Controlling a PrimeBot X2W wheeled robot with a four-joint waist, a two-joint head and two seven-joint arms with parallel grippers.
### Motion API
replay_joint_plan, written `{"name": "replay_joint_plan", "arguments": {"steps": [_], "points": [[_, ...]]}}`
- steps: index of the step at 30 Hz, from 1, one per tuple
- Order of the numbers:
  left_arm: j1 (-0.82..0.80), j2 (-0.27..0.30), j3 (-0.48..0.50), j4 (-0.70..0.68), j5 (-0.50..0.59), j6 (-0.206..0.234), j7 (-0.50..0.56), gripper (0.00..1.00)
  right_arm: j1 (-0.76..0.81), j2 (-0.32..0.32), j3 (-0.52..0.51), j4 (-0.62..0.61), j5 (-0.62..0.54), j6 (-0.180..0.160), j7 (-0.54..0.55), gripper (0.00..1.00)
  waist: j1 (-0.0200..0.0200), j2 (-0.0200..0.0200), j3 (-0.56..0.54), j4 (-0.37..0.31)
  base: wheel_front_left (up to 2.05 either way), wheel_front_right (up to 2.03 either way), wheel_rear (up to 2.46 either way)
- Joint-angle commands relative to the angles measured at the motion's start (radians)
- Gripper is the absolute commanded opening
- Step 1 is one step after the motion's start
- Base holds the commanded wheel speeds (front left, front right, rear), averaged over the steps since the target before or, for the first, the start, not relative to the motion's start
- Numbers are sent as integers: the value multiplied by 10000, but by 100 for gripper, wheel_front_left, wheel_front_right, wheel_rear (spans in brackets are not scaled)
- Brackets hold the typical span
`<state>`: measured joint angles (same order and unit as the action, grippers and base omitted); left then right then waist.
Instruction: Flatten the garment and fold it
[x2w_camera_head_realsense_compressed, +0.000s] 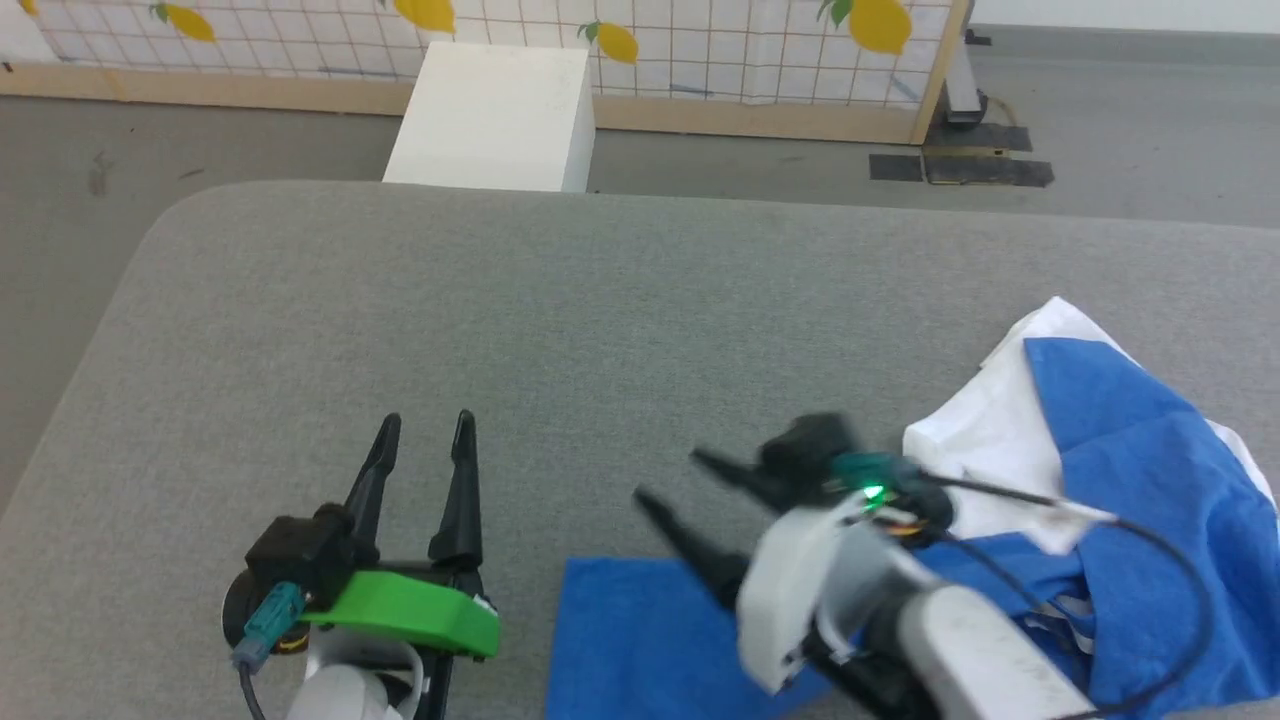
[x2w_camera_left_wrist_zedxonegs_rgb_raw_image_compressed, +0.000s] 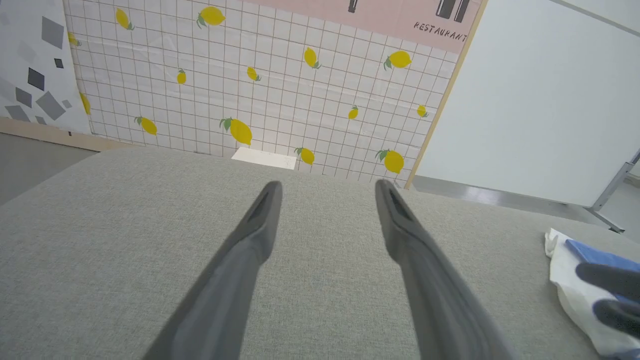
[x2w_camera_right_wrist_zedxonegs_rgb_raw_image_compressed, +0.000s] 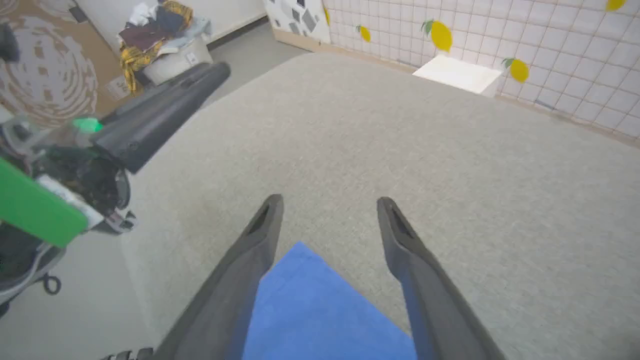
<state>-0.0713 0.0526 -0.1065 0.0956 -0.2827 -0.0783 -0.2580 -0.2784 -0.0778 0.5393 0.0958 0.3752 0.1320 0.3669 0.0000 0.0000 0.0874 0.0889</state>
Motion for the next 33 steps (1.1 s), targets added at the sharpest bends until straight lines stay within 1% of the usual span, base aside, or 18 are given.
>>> {"name": "replay_joint_plan", "arguments": {"steps": [1, 3, 5, 8, 10, 12, 15, 18, 22, 27, 29, 31, 33], "points": [[150, -24, 40, -13, 27, -9, -38, 100, 260, -40, -398, -374, -29, -13, -259, 100, 0, 0, -108, -178, 0, 0, 0], [222, -24, 58, -14, 45, -21, -38, 100, 591, -37, -1263, -1025, -305, -13, -633, 100, 0, 0, -172, -333, 0, 0, 0], [228, -24, -12, -15, 87, -69, -38, 100, 1029, 12, -2401, -1685, -783, -13, -1064, 100, 0, 0, -208, -461, 0, 0, 0], [182, -24, -251, -26, 145, -147, -38, 100, 1639, 146, -3962, -2351, -1438, -13, -1665, 100, 0, 0, -213, -624, 0, 0, 0], [123, -24, -625, 59, 251, -242, -38, 100, 2069, 214, -5072, -2597, -1999, -13, -2058, 100, 0, 0, -172, -747, 0, 0, 0], [-16, -23, -1296, 290, 439, -361, -38, 100, 2473, 257, -6177, -2693, -2410, -13, -2467, 100, 0, 0, -125, -878, 0, 0, 0], [-329, -21, -2346, 673, 673, -459, 45, 100, 2854, 269, -7083, -2468, -2355, -13, -2806, 100, 0, 0, -11, -1123, 0, 0, 0], [-802, -22, -3403, 1091, 742, -501, 285, 100, 3063, 271, -7578, -2212, -2269, -13, -2958, 100, 0, 0, 137, -1429, 0, 0, 0], [-1702, -22, -4895, 1730, 353, -517, 1056, 100, 3105, 273, -7808, -1977, -2023, -13, -3066, 100, 0, 0, 405, -1934, 0, 0, 0], [-2991, -23, -6749, 2537, -618, -521, 2620, 100, 2975, 274, -7526, -1649, -1678, -13, -3254, 100, 0, 0, 743, -2606, 0, 0, 0], [-3343, 29, -7351, 2781, -1049, -521, 3302, 100, 2920, 274, -7385, -1495, -1572, -13, -3365, 100, 0, 0, 835, -2816, 0, 0, 0], [-3595, 145, -7773, 3047, -1446, -521, 3955, 100, 2871, 274, -7253, -1358, -1484, -13, -3458, 100, 0, 0, 920, -2995, 0, 0, 0], [-3763, 269, -7981, 3291, -1710, -522, 4481, 100, 2813, 274, -7128, -1247, -1437, -13, -3549, 100, 0, 0, 984, -3144, 0, 0, 0]]}}
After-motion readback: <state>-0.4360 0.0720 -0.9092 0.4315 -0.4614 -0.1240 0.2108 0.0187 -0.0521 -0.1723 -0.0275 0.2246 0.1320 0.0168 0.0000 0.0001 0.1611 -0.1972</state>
